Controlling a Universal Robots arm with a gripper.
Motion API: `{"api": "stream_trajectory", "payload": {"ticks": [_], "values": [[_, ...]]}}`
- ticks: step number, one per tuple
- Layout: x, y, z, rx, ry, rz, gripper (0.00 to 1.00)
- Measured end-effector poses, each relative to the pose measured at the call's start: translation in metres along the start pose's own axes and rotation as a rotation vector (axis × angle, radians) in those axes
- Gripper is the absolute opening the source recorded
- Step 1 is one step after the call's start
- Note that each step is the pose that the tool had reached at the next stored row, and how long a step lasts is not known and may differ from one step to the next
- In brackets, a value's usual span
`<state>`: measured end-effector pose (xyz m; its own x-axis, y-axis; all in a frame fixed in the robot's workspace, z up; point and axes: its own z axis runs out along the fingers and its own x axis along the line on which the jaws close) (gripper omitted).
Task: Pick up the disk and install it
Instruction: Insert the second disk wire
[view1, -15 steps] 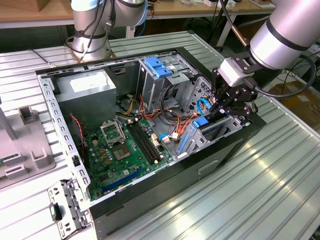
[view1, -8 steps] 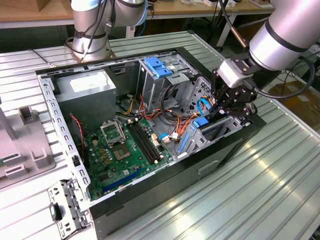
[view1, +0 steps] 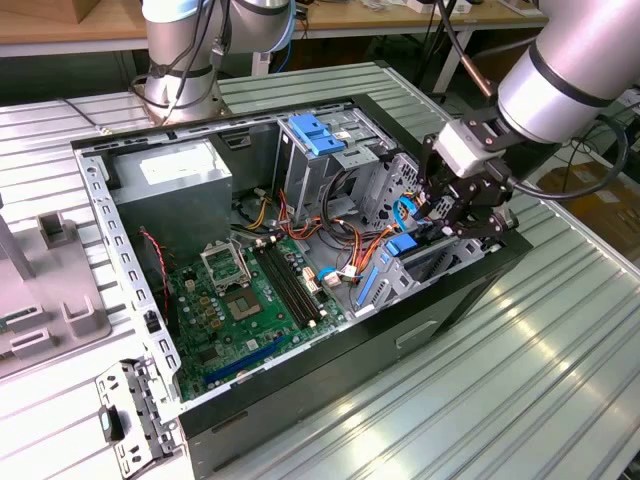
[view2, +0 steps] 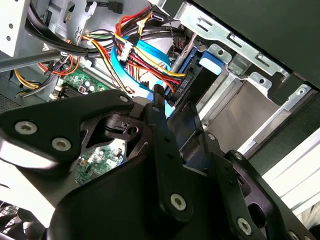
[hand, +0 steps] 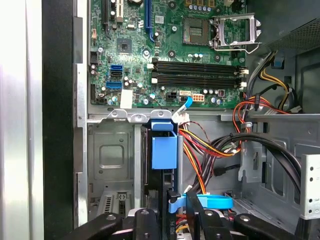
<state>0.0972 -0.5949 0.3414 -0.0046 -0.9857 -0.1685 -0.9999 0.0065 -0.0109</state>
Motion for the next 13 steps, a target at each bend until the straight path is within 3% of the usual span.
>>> {"api": "stream_trajectory", "payload": {"ticks": [4, 7, 10, 13], "values": [[-0.0012, -0.0001, -0.0073, 0.0000, -0.0013, 0.000, 0.36], [-0.0031, -0.0002, -0.0177, 0.0000, -0.0032, 0.000, 0.36], [-0.0045, -0.0002, -0.0181, 0.0000, -0.0056, 0.000, 0.35], [-0.0060, -0.0002, -0.0162, -0.0008, -0.0076, 0.000, 0.21]]}}
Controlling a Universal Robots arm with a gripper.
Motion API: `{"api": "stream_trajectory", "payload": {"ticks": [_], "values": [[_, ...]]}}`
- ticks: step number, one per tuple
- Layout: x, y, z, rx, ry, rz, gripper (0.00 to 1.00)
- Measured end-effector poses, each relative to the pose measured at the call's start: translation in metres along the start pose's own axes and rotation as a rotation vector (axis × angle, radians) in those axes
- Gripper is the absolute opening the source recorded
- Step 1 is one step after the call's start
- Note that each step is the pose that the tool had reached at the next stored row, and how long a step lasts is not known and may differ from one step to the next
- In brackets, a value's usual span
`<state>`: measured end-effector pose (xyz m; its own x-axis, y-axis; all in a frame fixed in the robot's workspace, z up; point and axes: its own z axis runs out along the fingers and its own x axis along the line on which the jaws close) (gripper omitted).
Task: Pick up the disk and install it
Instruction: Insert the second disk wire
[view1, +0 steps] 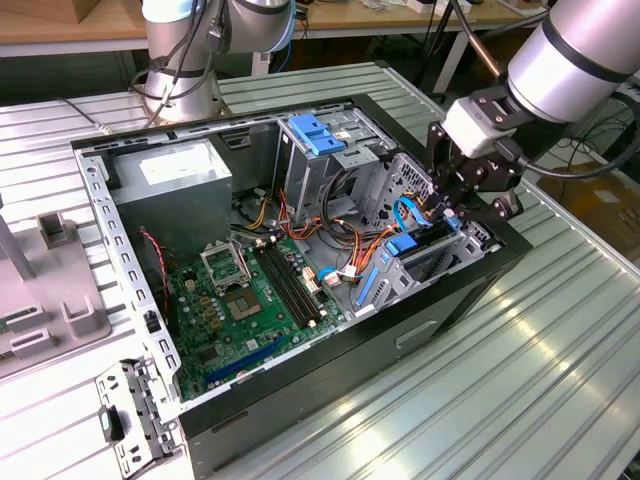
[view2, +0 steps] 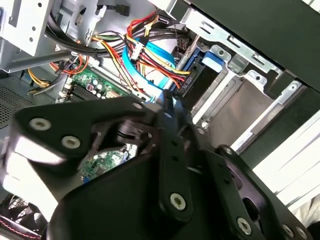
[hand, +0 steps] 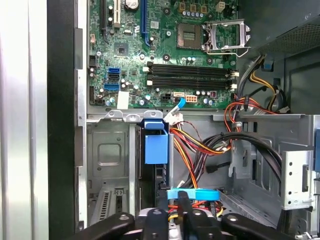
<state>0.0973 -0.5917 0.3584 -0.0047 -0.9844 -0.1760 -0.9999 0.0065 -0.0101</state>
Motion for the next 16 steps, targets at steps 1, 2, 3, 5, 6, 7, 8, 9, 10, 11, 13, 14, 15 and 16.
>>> {"api": "stream_trajectory", "payload": {"ticks": [1, 2, 3, 5, 6, 7, 8, 9, 10, 11, 13, 14, 15, 16], "values": [[0.0001, 0.0001, 0.0009, -0.0006, 0.0001, 0.000, 0.15], [0.0002, 0.0001, 0.0022, -0.0015, 0.0002, 0.000, 0.15], [0.0003, 0.0001, 0.0035, -0.0022, 0.0001, 0.001, 0.11], [0.0008, -0.0006, 0.0062, -0.0037, 0.0002, 0.001, 0.11], [0.0010, -0.0008, 0.0071, -0.0041, 0.0003, 0.001, 0.11], [0.0012, -0.0008, 0.0079, -0.0043, 0.0002, 0.001, 0.11], [0.0013, -0.0010, 0.0086, -0.0045, 0.0001, 0.001, 0.11], [0.0014, -0.0011, 0.0094, -0.0048, 0.0002, 0.001, 0.11], [0.0016, -0.0013, 0.0105, -0.0054, 0.0001, 0.001, 0.11], [0.0019, -0.0015, 0.0117, -0.0061, 0.0004, 0.001, 0.11], [0.0025, -0.0019, 0.0149, -0.0078, 0.0007, 0.002, 0.11], [0.0029, -0.0020, 0.0154, -0.0079, 0.0005, 0.002, 0.11], [0.0039, -0.0020, 0.0153, -0.0079, -0.0002, 0.001, 0.11], [0.0041, -0.0020, 0.0152, -0.0079, -0.0017, 0.002, 0.11]]}}
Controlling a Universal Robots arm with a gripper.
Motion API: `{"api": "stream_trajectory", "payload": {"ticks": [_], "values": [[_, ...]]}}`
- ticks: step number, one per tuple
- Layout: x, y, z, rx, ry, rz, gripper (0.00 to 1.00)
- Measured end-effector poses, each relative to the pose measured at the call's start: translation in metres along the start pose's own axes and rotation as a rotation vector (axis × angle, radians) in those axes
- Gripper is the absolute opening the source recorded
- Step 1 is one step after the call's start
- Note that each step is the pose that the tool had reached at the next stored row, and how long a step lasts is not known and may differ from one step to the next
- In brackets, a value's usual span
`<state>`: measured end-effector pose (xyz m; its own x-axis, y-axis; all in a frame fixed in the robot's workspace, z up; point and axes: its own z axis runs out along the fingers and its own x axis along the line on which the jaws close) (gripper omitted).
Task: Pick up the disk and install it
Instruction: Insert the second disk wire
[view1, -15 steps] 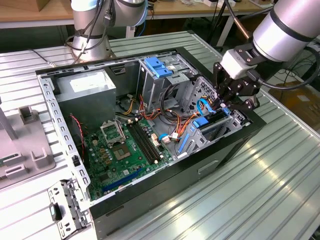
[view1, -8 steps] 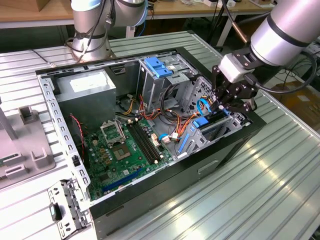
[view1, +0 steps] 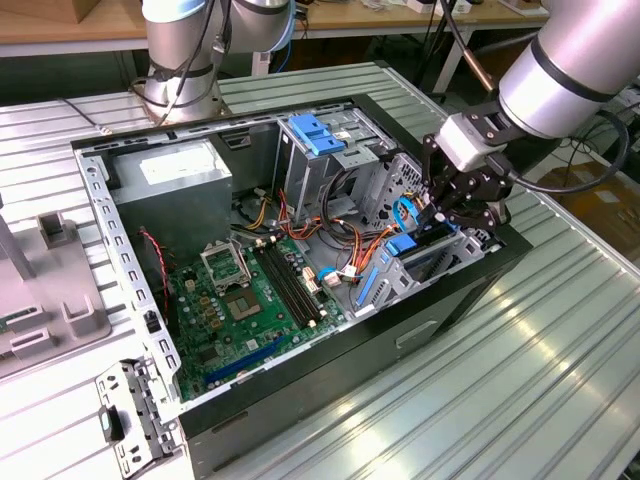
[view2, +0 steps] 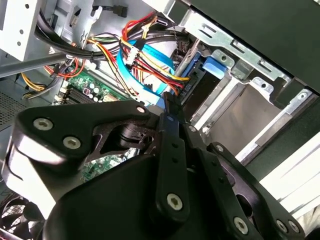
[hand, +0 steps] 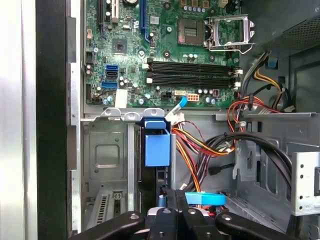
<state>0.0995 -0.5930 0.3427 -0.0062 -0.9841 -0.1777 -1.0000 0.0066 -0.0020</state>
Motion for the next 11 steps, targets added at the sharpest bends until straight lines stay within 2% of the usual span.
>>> {"api": "stream_trajectory", "payload": {"ticks": [1, 2, 5, 8, 9, 11], "values": [[-0.0001, 0.0000, -0.0005, 0.0000, -0.0038, 0.000, 0.11], [-0.0005, -0.0007, -0.0029, 0.0000, -0.0102, 0.000, 0.11], [-0.0013, -0.0044, -0.0070, -0.0003, -0.0209, 0.000, 0.11], [-0.0017, -0.0091, -0.0095, -0.0006, -0.0273, 0.000, 0.11], [-0.0020, -0.0124, -0.0109, -0.0010, -0.0294, 0.000, 0.11], [-0.0023, -0.0164, -0.0121, -0.0017, -0.0316, 0.000, 0.11]]}}
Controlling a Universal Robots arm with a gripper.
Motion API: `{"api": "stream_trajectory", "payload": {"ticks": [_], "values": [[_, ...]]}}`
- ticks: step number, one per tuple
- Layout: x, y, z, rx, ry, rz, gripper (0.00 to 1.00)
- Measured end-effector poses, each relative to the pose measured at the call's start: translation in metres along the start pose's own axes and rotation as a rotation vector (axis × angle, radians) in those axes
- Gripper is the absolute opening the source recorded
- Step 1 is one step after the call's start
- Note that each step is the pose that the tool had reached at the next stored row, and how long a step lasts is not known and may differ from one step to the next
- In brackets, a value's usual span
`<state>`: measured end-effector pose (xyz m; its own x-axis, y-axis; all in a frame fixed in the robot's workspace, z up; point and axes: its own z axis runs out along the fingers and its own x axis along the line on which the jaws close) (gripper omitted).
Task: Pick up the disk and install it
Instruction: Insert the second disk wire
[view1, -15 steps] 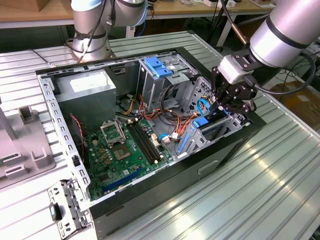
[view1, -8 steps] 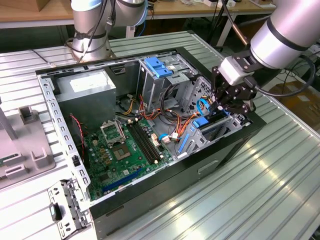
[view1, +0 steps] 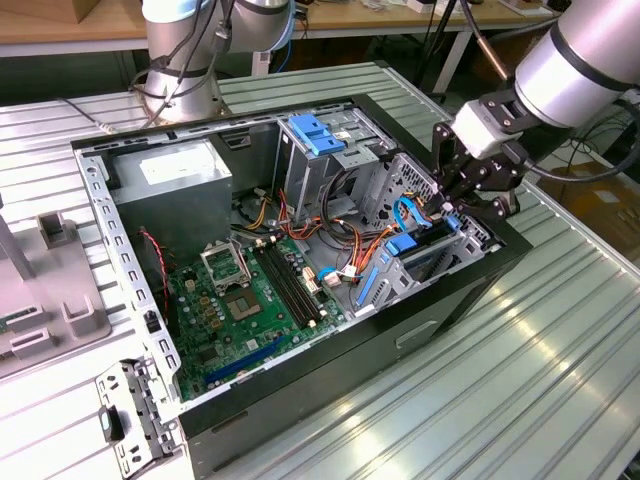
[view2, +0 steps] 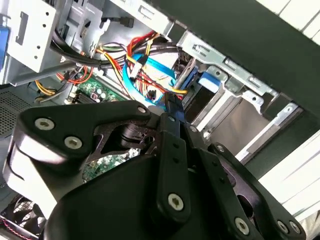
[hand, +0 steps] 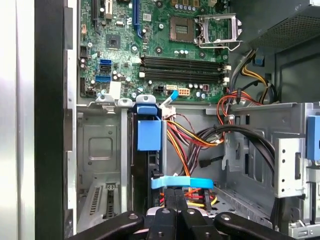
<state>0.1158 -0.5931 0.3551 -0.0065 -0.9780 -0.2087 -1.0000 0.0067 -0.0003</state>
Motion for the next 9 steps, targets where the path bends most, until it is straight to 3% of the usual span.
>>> {"api": "stream_trajectory", "payload": {"ticks": [4, 9], "values": [[-0.0009, -0.0119, -0.0037, -0.0022, -0.0050, 0.000, 0.11], [-0.0011, -0.0129, -0.0045, -0.0022, -0.0056, 0.000, 0.11]]}}
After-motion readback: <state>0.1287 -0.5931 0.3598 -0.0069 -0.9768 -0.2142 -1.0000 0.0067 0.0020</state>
